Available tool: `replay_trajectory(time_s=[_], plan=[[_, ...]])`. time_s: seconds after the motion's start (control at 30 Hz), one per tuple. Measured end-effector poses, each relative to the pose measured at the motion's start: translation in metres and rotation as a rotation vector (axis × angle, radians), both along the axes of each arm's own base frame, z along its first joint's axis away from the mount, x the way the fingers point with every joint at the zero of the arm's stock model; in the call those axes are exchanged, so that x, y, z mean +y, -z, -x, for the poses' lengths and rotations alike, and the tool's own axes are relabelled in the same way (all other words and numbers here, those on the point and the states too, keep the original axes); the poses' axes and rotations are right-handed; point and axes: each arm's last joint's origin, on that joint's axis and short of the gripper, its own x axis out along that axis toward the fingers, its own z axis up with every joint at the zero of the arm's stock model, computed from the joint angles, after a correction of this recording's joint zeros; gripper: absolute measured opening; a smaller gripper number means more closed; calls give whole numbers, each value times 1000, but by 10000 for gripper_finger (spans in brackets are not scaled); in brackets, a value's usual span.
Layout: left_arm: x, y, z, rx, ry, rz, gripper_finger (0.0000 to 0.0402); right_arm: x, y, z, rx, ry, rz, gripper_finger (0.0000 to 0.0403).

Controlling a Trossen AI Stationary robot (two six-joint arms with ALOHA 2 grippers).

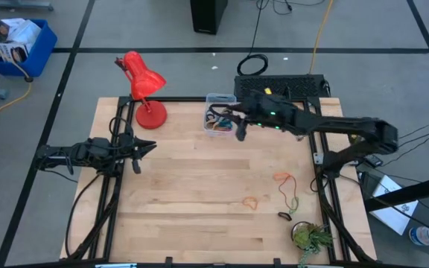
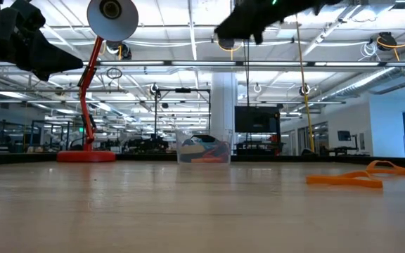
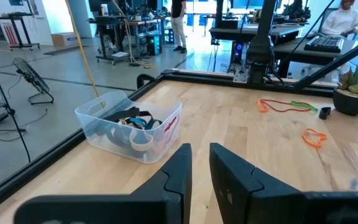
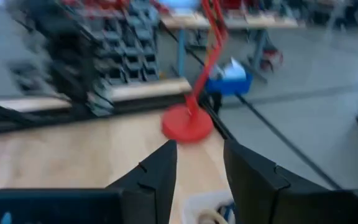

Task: Pick and place rubber bands into bin
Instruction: Put the orange rubber band into the transparent bin

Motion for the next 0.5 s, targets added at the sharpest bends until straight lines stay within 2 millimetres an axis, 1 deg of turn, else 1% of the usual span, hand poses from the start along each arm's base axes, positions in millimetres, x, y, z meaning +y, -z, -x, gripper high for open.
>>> replay_trajectory(time_s=[0.1, 0.2, 0.27, 0.37, 0.5], plan=[[0, 0, 0, 0, 0, 0, 63, 17, -20, 18, -38, -41, 22, 126], [0, 0, 0, 0, 0, -1, 63, 28, -26, 37, 14, -65, 9, 126], [0, 0, 0, 0, 0, -1, 63, 34, -24, 49, 89, -41, -32, 126], [0, 0, 0, 1, 0, -2, 63, 40, -15, 66, 235, 30, -112, 125], [0, 0, 0, 1, 0, -2, 63, 51, 0, 88, 430, 35, -283, 125]])
